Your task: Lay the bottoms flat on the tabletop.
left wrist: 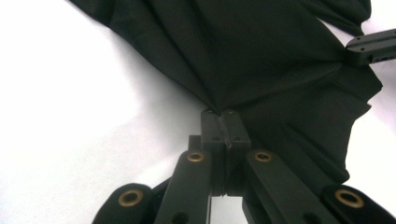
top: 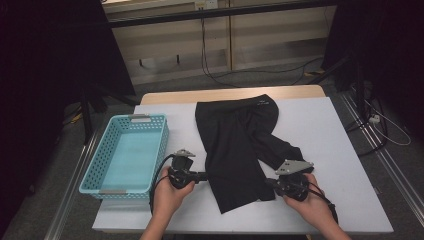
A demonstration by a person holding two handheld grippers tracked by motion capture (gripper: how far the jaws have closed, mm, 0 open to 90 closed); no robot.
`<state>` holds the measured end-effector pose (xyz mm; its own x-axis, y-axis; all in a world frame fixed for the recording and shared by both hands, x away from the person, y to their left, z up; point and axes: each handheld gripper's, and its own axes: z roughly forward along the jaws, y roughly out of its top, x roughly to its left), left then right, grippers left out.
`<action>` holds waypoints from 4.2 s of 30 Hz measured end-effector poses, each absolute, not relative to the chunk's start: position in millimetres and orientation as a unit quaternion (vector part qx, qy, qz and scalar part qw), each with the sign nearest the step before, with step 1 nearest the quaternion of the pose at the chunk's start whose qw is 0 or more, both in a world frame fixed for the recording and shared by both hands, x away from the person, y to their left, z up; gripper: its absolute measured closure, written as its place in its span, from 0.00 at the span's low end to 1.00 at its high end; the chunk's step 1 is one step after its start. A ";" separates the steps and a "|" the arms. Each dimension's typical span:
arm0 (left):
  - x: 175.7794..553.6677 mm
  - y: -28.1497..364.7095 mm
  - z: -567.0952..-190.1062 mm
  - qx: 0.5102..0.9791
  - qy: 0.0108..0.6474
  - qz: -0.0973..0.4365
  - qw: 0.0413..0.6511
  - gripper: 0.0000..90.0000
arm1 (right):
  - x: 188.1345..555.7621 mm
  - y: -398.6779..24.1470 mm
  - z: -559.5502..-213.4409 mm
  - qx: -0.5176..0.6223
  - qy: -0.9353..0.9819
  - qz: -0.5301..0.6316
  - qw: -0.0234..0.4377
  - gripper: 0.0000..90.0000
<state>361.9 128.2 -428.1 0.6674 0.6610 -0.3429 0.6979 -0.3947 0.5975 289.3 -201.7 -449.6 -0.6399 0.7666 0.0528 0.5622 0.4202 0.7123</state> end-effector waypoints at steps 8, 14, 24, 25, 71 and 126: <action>356.0 107.1 -431.7 0.844 0.382 -0.041 0.374 1.00 | 294.8 -228.8 -444.1 0.429 0.813 0.359 0.161 0.99; 358.0 109.1 -431.7 0.842 0.387 -0.041 0.374 1.00 | 291.7 -218.4 -446.7 0.414 0.822 0.352 0.170 0.87; 360.7 108.9 -435.3 0.844 0.386 -0.011 0.373 0.94 | 270.9 -157.5 -441.0 0.318 0.854 0.392 0.127 0.69; 361.6 109.9 -435.1 0.845 0.384 0.004 0.371 0.87 | 269.4 -150.5 -443.1 0.311 0.857 0.395 0.116 0.67; 422.0 111.3 -452.3 0.792 0.476 0.122 0.363 0.55 | 254.6 -115.9 -433.1 0.232 0.862 0.448 0.043 1.00; 445.0 153.0 -420.1 0.794 0.514 0.099 0.310 1.00 | 258.3 -19.3 -449.4 0.202 0.880 0.429 0.027 0.87</action>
